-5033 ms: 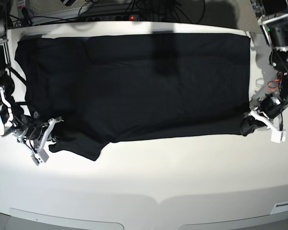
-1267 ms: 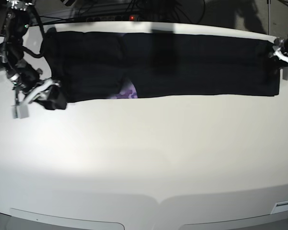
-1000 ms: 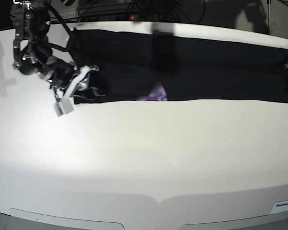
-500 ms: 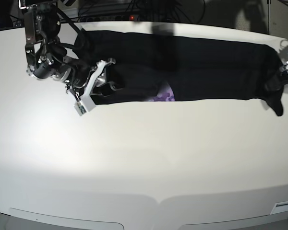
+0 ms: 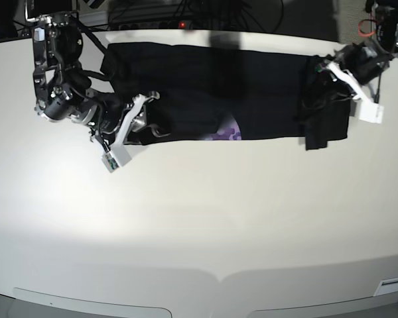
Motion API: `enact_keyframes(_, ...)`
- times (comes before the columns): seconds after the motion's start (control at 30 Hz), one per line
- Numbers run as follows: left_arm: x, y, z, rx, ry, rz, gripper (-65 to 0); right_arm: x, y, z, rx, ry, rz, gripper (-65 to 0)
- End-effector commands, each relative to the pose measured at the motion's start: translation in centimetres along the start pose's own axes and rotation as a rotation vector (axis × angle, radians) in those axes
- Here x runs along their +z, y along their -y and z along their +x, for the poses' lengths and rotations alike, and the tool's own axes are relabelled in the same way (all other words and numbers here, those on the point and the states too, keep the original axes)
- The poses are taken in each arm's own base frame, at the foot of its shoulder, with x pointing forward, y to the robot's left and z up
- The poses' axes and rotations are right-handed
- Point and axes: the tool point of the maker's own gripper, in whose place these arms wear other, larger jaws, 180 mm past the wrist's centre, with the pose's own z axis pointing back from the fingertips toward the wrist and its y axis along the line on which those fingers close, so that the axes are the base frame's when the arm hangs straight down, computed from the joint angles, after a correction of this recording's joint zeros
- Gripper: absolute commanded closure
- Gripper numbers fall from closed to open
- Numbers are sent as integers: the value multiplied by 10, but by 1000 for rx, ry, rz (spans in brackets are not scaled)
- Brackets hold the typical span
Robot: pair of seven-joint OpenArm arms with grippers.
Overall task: Fold the T-shirt properly
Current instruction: 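Grasp the strip's ends and push them inward with both grippers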
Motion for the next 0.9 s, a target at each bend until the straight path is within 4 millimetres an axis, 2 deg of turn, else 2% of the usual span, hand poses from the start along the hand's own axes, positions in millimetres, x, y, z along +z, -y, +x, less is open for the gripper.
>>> enact_keyframes(0.0, -1, 5, 9, -21, 28, -12, 0, 4, 0, 15, 22, 47, 9, -253)
enact_keyframes(0.37, -24, 23, -19, -75, -52, -24, 0, 4, -1, 16, 21, 49, 10, -253)
enact_keyframes(0.6, -32, 31, -7, -60, 7, -44, 0, 4, 0, 17, 23, 51, 10, -253)
enact_keyframes(0.77, -32, 32, -6, -62, 8, -46, 0, 4, 0, 17, 23, 51, 10, -253)
enact_keyframes(0.8, -32, 32, -6, -62, 8, -46, -4, 4, 0, 17, 23, 51, 10, -253)
enact_keyframes(0.87, -32, 32, -6, -61, 7, -46, -108, 4, 0, 17, 23, 52, 10, -253)
